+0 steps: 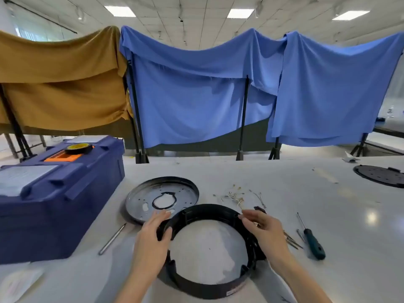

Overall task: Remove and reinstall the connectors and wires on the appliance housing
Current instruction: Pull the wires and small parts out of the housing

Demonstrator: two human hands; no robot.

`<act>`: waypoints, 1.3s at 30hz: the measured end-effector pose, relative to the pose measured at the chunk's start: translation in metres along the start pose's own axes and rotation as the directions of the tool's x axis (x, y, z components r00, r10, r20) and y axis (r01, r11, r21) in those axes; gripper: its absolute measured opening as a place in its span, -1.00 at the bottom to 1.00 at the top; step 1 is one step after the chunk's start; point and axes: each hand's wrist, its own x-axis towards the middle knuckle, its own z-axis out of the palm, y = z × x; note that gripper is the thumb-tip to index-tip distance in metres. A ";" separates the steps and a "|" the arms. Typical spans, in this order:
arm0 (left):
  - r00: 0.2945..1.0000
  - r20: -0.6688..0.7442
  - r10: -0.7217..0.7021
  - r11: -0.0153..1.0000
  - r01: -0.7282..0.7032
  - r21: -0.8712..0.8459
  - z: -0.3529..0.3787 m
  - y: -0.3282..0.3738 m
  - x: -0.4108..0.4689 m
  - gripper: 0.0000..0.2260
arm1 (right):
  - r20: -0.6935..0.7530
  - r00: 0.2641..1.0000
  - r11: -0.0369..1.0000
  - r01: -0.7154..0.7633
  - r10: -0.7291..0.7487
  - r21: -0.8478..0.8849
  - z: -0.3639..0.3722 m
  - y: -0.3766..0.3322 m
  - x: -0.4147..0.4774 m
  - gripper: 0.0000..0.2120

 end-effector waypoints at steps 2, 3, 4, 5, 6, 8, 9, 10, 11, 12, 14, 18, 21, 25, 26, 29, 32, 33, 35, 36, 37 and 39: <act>1.000 0.011 -0.007 1.000 0.007 0.028 0.002 0.000 -0.001 -0.61 | 0.027 1.000 0.999 0.014 -0.012 -0.052 -0.001 0.001 0.001 -0.72; 1.000 0.022 0.003 0.999 -0.004 0.053 0.005 -0.002 -0.002 -0.59 | 0.042 0.999 0.998 0.021 -0.018 -0.067 -0.001 0.004 0.002 -0.68; 0.999 0.038 0.015 0.997 -0.018 0.075 0.004 -0.002 -0.003 -0.57 | 0.045 0.999 0.997 0.019 -0.015 -0.079 -0.002 0.004 0.003 -0.65; 0.999 0.051 0.015 0.995 -0.020 0.101 0.006 -0.005 -0.004 -0.56 | 0.055 0.998 0.995 0.029 -0.024 -0.092 -0.002 0.004 0.005 -0.61; 0.999 0.054 0.000 0.992 -0.007 0.122 0.006 -0.007 -0.005 -0.55 | 0.064 0.998 0.994 0.036 -0.029 -0.107 -0.001 0.004 0.006 -0.58; 0.999 0.047 -0.017 0.987 0.009 0.162 0.005 -0.010 -0.003 -0.56 | 0.082 0.996 0.991 0.038 -0.027 -0.131 -0.001 0.000 0.012 -0.52; 0.999 0.039 -0.001 0.982 -0.006 0.190 0.005 -0.011 -0.001 -0.59 | 0.089 0.996 0.990 0.036 -0.024 -0.139 -0.001 -0.001 0.016 -0.51; 0.999 0.021 0.030 0.975 -0.034 0.220 0.004 -0.013 0.002 -0.63 | 0.094 0.995 0.989 0.033 -0.019 -0.147 -0.001 -0.001 0.019 -0.50; 0.998 -0.006 0.056 0.972 -0.054 0.231 0.002 -0.014 0.007 -0.67 | 0.096 0.995 0.987 0.031 -0.016 -0.158 0.000 -0.001 0.022 -0.51; 0.998 -0.028 0.063 0.971 -0.055 0.231 0.000 -0.016 0.014 -0.70 | 0.096 0.995 0.985 0.026 -0.010 -0.172 0.000 -0.001 0.024 -0.54; 0.998 -0.031 0.050 0.963 -0.040 0.268 -0.007 -0.024 0.031 -0.66 | 0.079 0.997 0.986 0.013 0.000 -0.168 0.001 0.002 0.028 -0.59; 0.986 0.163 -0.042 0.932 -0.020 0.361 -0.016 -0.038 0.057 -0.49 | 0.060 0.998 0.992 -0.002 0.010 -0.130 0.000 0.004 0.032 -0.64; 0.947 0.318 -0.041 0.901 -0.103 0.421 -0.017 -0.049 0.068 -0.56 | 0.071 0.997 0.994 -0.006 0.013 -0.107 0.000 0.005 0.032 -0.64; 0.943 0.332 -0.025 0.836 -0.162 0.524 -0.014 -0.048 0.072 -0.63 | 0.063 0.997 0.998 -0.033 0.037 -0.062 0.000 0.007 0.031 -0.66; 0.948 0.318 -0.023 0.825 -0.162 0.542 -0.014 -0.046 0.071 -0.62 | 0.062 0.997 0.998 -0.037 0.041 -0.056 0.000 0.007 0.030 -0.67; 0.966 0.257 0.019 0.809 -0.166 0.564 -0.016 -0.040 0.071 -0.62 | 0.061 0.997 0.998 -0.043 0.046 -0.037 0.001 0.006 0.028 -0.69; 0.979 0.188 0.079 0.821 -0.171 0.545 -0.024 -0.031 0.074 -0.65 | 0.046 0.998 0.999 -0.045 0.046 -0.026 0.004 0.005 0.026 -0.70; 0.980 0.165 0.114 0.822 -0.187 0.539 -0.027 -0.027 0.074 -0.67 | 0.042 0.998 0.999 -0.044 0.045 -0.030 0.006 0.004 0.025 -0.70; 0.978 0.121 0.172 0.826 -0.210 0.523 -0.031 -0.019 0.071 -0.63 | 0.044 0.998 0.998 -0.043 0.045 -0.041 0.009 0.003 0.023 -0.72; 0.976 0.101 0.194 0.829 -0.218 0.515 -0.032 -0.013 0.069 -0.61 | 0.044 0.998 0.998 -0.044 0.046 -0.046 0.012 0.002 0.022 -0.72; 0.971 0.085 0.222 0.833 -0.234 0.502 -0.033 -0.007 0.066 -0.60 | 0.043 0.998 0.998 -0.046 0.048 -0.048 0.014 0.002 0.021 -0.72; 0.943 0.100 0.316 0.837 -0.327 0.438 -0.034 0.004 0.056 -0.59 | 0.034 0.998 0.998 -0.048 0.050 -0.042 0.018 0.001 0.019 -0.74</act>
